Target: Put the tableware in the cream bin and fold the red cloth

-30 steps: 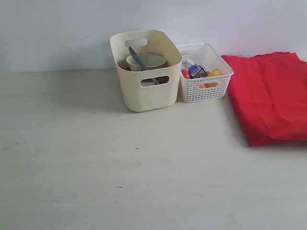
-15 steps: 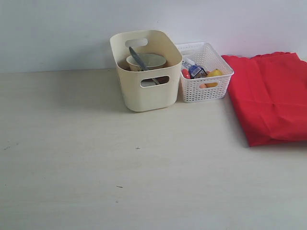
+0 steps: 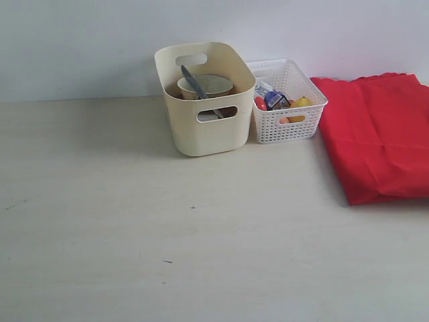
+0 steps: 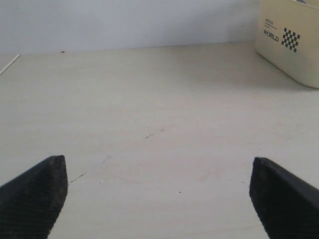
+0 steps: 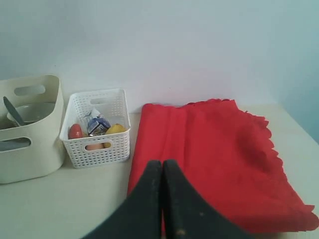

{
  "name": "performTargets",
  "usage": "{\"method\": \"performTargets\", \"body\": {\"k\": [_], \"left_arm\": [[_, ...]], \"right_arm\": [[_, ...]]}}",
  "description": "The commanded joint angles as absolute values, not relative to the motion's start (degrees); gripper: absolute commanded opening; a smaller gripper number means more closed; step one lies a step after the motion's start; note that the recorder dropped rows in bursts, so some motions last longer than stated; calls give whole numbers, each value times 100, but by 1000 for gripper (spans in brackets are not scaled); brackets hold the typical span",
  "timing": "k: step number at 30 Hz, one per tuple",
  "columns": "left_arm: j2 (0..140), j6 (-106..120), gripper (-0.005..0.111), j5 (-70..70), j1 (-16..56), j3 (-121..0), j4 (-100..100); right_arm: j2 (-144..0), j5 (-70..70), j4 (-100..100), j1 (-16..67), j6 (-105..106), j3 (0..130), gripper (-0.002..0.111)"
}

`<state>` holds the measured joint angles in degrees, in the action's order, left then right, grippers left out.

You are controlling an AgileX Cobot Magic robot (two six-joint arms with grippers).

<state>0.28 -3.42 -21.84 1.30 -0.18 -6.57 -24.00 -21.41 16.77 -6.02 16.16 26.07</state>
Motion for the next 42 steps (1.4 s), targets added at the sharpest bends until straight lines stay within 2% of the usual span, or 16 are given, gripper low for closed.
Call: {"method": "performTargets", "body": {"k": [1, 8, 28, 34, 42], "left_arm": [[0, -316, 94, -2101, 114, 0, -668], [0, -316, 94, -2101, 114, 0, -668], [0, -316, 94, -2101, 114, 0, -668], [0, -316, 94, -2101, 114, 0, -668], [0, -316, 94, -2112, 114, 0, -668]], "right_arm": [[-1844, -1939, 1622, -469, 1622, 2153, 0], [-1052, -1463, 1605, 238, 1622, 1440, 0], [-703, -1327, 1612, 222, 1411, 375, 0], [-203, -1377, 0, 222, -450, 89, 0], [0, -1625, -308, 285, -459, 0, 0]]}}
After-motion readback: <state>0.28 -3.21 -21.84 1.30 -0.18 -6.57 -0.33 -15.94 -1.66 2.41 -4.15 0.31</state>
